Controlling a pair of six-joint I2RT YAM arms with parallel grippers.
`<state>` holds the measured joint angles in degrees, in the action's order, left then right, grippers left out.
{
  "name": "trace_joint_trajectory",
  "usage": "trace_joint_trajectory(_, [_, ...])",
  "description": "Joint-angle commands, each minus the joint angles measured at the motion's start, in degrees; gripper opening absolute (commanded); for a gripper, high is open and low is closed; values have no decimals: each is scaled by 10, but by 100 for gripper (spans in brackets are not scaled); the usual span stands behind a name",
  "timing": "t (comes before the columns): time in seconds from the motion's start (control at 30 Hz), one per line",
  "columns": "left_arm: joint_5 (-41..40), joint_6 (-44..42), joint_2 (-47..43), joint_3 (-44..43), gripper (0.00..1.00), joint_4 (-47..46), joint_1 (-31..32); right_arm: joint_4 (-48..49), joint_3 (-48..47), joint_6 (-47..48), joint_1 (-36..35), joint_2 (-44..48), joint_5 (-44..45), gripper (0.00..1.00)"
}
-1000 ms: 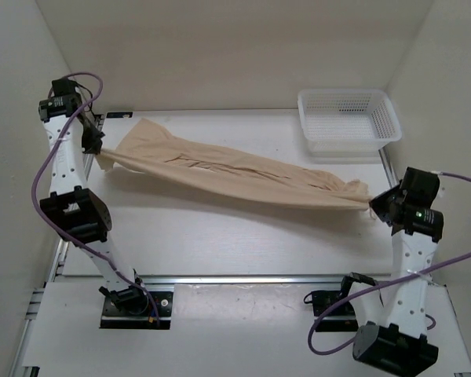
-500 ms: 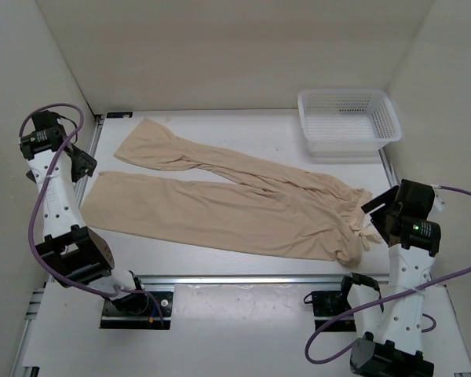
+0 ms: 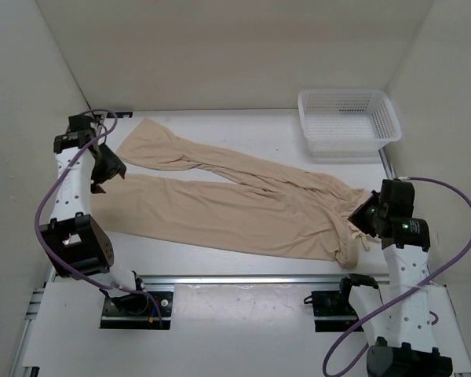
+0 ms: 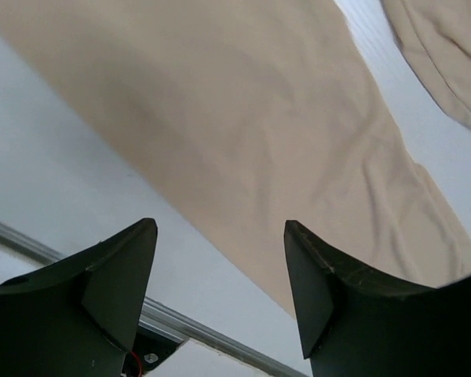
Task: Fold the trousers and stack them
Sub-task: Flatten the trousers out
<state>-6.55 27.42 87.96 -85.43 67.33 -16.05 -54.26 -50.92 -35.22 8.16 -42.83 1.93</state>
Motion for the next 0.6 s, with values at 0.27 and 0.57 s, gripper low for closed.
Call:
trace_joint_trajectory(0.27, [41,-28,130,-98,78,-50,159,60,81,-85,-196,-110,-4,3])
trace_joint_trajectory(0.57, [51,-23,366,-328,88,5,182,116,-99,-16,-165,-350,27,37])
